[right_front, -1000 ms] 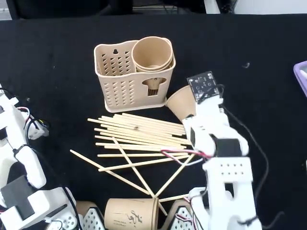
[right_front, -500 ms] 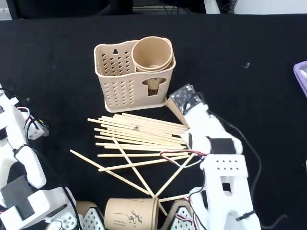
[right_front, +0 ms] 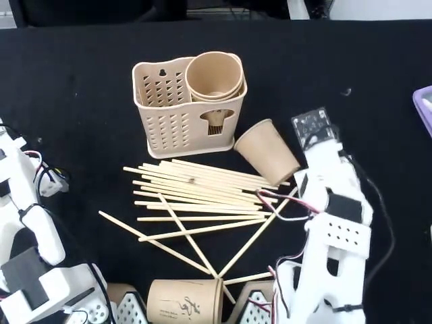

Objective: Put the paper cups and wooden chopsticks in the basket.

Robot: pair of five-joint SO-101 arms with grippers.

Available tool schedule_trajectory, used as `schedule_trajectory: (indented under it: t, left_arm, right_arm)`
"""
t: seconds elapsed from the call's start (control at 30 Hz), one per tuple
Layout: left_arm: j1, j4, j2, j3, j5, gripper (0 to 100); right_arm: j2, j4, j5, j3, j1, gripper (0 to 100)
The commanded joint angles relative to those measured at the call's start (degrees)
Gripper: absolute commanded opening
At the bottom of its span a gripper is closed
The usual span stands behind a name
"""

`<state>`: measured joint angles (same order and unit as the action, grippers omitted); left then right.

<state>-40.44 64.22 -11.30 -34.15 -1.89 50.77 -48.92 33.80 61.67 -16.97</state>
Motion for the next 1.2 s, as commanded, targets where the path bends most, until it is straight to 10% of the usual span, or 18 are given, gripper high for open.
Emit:
schedule_trajectory:
  t: [0.0, 0.17, 0.47, 1.17]
  left_arm:
    - [0.66, -0.62, -1.67, 0.75, -0.09, 21]
    - [0.57, -0.62, -1.67, 0.75, 0.0, 21]
    - [0.57, -0.53, -1.67, 0.66, 0.0, 21]
    - [0.57, -0.53, -1.67, 0.66, -0.09, 21]
  right_arm:
    - [-0.22, -14.68, -5.54, -12.88, 7.21, 26.9]
    - [-3.65, -21.1, -10.2, -17.01, 22.07, 26.9]
    - [-16.66, -11.43, -5.71, -14.64, 23.03, 26.9]
    - [-27.47, 10.11, 10.29, -17.19, -7.74, 26.9]
